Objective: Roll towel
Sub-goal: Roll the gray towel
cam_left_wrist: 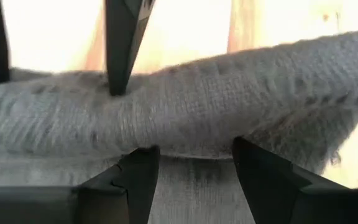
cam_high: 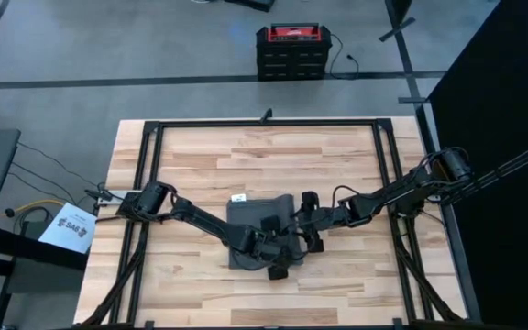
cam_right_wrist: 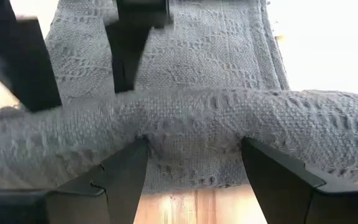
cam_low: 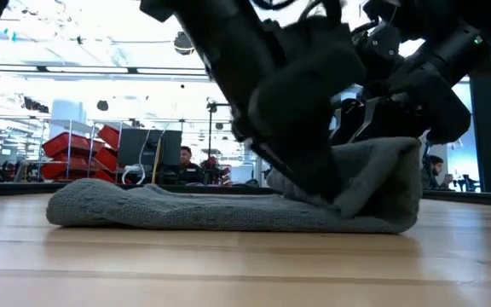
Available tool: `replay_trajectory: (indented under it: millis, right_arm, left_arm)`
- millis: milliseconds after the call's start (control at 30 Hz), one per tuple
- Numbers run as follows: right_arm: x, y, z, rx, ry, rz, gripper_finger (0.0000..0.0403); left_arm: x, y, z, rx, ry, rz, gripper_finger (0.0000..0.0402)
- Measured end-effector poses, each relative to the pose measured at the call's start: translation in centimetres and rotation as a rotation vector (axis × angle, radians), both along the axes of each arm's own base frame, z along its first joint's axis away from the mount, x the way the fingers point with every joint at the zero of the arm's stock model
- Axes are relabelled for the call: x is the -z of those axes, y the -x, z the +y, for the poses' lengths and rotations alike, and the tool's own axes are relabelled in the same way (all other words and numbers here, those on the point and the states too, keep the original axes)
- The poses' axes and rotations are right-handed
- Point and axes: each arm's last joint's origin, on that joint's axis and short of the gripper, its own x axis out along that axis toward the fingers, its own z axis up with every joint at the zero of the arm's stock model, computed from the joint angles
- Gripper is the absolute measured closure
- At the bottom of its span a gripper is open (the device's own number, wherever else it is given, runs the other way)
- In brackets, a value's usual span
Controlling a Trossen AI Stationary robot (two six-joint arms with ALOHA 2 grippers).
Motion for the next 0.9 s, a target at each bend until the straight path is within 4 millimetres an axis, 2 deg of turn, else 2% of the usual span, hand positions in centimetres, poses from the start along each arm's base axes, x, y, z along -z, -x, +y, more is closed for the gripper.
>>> replay_trajectory:
  millis: [467, 700, 900]
  right_arm:
    - [-0.21, -0.18, 0.02, 0.001, -0.002, -0.029, 0.0154]
    - [-0.23, -0.16, 0.04, -0.015, 0.004, -0.026, 0.0154]
    - [-0.28, -0.22, 0.17, -0.022, 0.010, -0.041, 0.0154]
  left_arm:
    - [-0.30, -0.77, 0.85, -0.033, -0.068, -0.074, 0.0210]
    - [-0.53, -0.88, 0.15, -0.046, -0.043, -0.127, 0.0210]
    - [0.06, -1.01, 0.04, -0.096, -0.069, -0.150, 0.0210]
